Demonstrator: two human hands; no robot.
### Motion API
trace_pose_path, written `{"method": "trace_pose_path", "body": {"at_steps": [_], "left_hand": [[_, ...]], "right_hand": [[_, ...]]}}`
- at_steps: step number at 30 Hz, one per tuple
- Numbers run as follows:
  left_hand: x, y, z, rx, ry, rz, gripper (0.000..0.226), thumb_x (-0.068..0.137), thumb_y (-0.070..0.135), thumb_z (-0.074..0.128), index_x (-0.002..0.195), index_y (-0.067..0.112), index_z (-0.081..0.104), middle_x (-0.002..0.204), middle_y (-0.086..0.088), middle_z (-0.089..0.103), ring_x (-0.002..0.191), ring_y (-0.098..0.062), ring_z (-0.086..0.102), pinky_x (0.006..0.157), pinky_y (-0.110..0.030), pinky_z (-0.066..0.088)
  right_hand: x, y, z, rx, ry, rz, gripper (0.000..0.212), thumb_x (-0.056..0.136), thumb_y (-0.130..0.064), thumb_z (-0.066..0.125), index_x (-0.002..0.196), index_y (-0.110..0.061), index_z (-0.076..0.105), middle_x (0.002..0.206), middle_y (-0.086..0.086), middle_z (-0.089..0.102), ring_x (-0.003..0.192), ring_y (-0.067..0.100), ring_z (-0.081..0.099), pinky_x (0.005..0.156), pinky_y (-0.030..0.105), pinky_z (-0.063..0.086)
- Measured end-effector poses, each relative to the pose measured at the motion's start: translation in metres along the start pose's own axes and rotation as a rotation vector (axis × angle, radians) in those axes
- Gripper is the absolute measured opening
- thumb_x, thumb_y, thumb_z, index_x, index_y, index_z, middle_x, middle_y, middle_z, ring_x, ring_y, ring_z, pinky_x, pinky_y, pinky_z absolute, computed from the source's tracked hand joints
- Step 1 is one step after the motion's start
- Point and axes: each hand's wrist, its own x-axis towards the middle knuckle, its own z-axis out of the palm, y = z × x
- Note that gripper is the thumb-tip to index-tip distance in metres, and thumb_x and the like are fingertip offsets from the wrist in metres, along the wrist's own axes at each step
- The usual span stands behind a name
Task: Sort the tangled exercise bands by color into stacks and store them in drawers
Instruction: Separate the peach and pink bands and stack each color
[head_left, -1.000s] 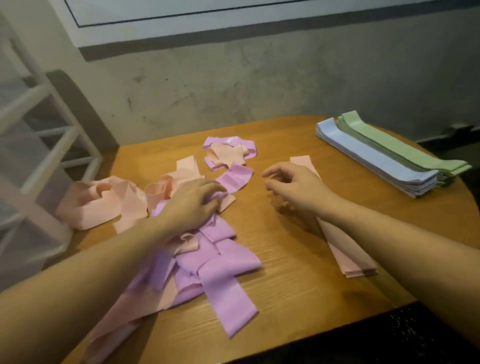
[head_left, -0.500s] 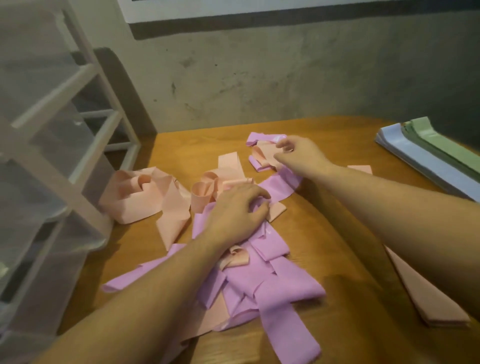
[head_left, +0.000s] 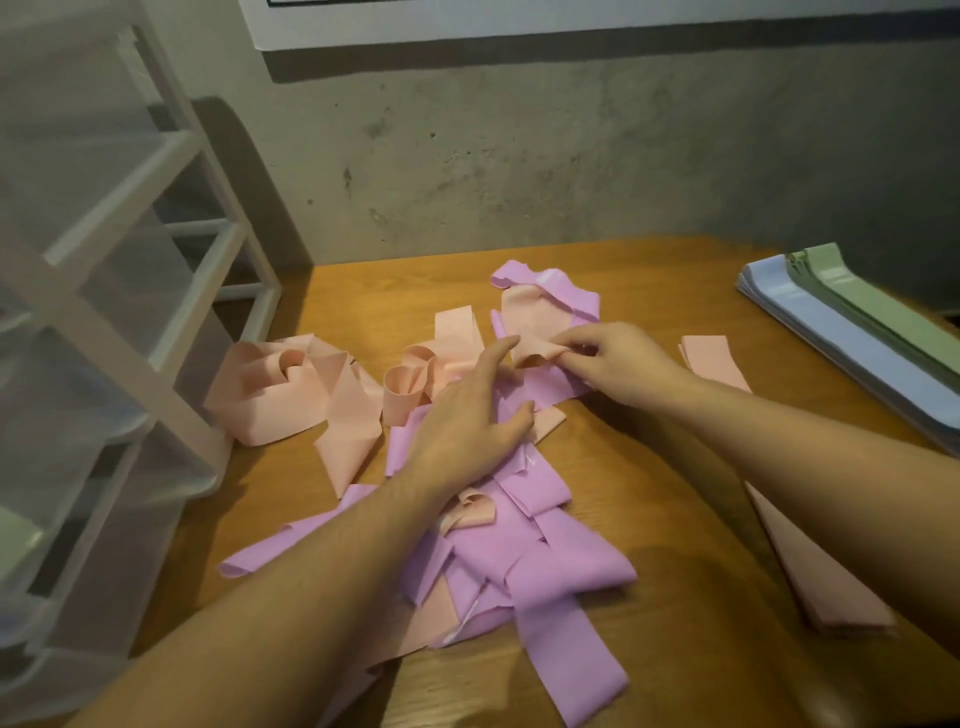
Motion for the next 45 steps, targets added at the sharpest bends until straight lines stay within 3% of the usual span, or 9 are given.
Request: {"method": "trace_pose_path", "body": {"at_steps": [4, 8, 12, 21, 26, 30, 36, 39, 45], "left_hand": [[-0.002, 0.001, 0.001, 0.001, 0.003, 0.000, 0.082, 0.089, 0.043, 0.068, 0.152, 0.046, 0.015, 0.122, 0.013, 0.061, 0.108, -0.011, 0.061, 0.091, -0.034, 0.051], [0.001, 0.003, 0.001, 0.031, -0.022, -0.017, 0.084, 0.085, 0.047, 0.068, 0.151, 0.048, 0.016, 0.118, 0.012, 0.064, 0.110, -0.019, 0.062, 0.093, -0.039, 0.050], [0.009, 0.009, -0.007, -0.054, -0.118, 0.004, 0.090, 0.075, 0.051, 0.066, 0.152, 0.045, 0.020, 0.122, 0.010, 0.057, 0.117, -0.016, 0.057, 0.102, -0.039, 0.046], [0.017, 0.064, -0.024, -0.162, 0.046, 0.175, 0.055, 0.081, 0.046, 0.077, 0.129, 0.031, 0.056, 0.152, 0.008, 0.023, 0.134, 0.001, 0.032, 0.111, -0.035, 0.040], [0.009, 0.119, -0.040, -0.439, 0.036, 0.195, 0.069, 0.083, 0.039, 0.079, 0.141, 0.027, 0.044, 0.136, 0.006, 0.053, 0.125, -0.008, 0.054, 0.105, -0.035, 0.048], [0.010, 0.142, -0.048, -0.453, 0.062, 0.263, 0.096, 0.081, 0.038, 0.082, 0.151, 0.044, 0.017, 0.135, 0.000, 0.051, 0.124, -0.013, 0.058, 0.103, -0.029, 0.049], [0.011, 0.169, -0.056, -0.415, -0.105, 0.215, 0.021, 0.103, 0.019, 0.056, 0.123, 0.022, 0.062, 0.113, -0.003, 0.064, 0.091, -0.008, 0.064, 0.083, -0.024, 0.049], [0.006, 0.175, -0.061, -0.449, -0.141, 0.140, 0.031, 0.106, 0.010, 0.043, 0.123, 0.028, 0.062, 0.123, 0.006, 0.065, 0.110, -0.001, 0.059, 0.095, -0.017, 0.043], [-0.001, 0.172, -0.067, -0.424, -0.147, 0.085, 0.027, 0.107, 0.014, 0.039, 0.109, 0.028, 0.062, 0.104, 0.013, 0.061, 0.090, 0.007, 0.055, 0.081, -0.012, 0.040]], "right_hand": [[-0.021, -0.003, -0.016, -0.070, 0.027, -0.106, 0.025, 0.098, -0.025, 0.055, 0.109, -0.027, 0.077, 0.107, -0.011, 0.074, 0.095, 0.012, 0.063, 0.074, 0.015, 0.040], [-0.033, -0.013, -0.037, -0.153, 0.133, -0.111, 0.046, 0.089, -0.052, 0.043, 0.111, -0.029, 0.077, 0.114, -0.007, 0.073, 0.107, 0.018, 0.060, 0.092, 0.034, 0.041], [-0.049, -0.035, -0.060, 0.152, 0.121, -0.094, 0.018, 0.098, -0.026, 0.061, 0.101, -0.021, 0.078, 0.099, -0.010, 0.075, 0.092, 0.005, 0.064, 0.081, 0.024, 0.046], [-0.073, -0.073, -0.102, 0.671, 0.019, 0.071, 0.014, 0.097, -0.035, 0.063, 0.098, -0.022, 0.068, 0.081, -0.008, 0.065, 0.071, 0.007, 0.061, 0.064, 0.029, 0.053], [-0.088, -0.077, -0.123, 0.862, -0.075, 0.131, 0.020, 0.096, -0.023, 0.065, 0.113, -0.012, 0.067, 0.087, 0.000, 0.069, 0.075, 0.016, 0.061, 0.063, 0.030, 0.049], [-0.100, -0.077, -0.135, 0.902, -0.101, 0.146, 0.017, 0.094, -0.019, 0.066, 0.111, -0.013, 0.069, 0.088, 0.001, 0.070, 0.077, 0.014, 0.065, 0.060, 0.024, 0.051], [-0.115, -0.077, -0.149, 0.836, -0.056, 0.174, 0.035, 0.088, -0.022, 0.073, 0.122, -0.025, 0.064, 0.101, 0.002, 0.075, 0.090, 0.018, 0.071, 0.077, 0.031, 0.053], [-0.124, -0.072, -0.153, 0.855, -0.083, 0.218, 0.038, 0.089, -0.021, 0.073, 0.125, -0.028, 0.063, 0.099, 0.007, 0.068, 0.088, 0.022, 0.061, 0.083, 0.040, 0.047], [-0.143, -0.061, -0.154, 1.019, -0.074, 0.281, 0.029, 0.095, -0.015, 0.062, 0.123, -0.022, 0.063, 0.086, 0.013, 0.062, 0.078, 0.021, 0.062, 0.077, 0.035, 0.054]]}}
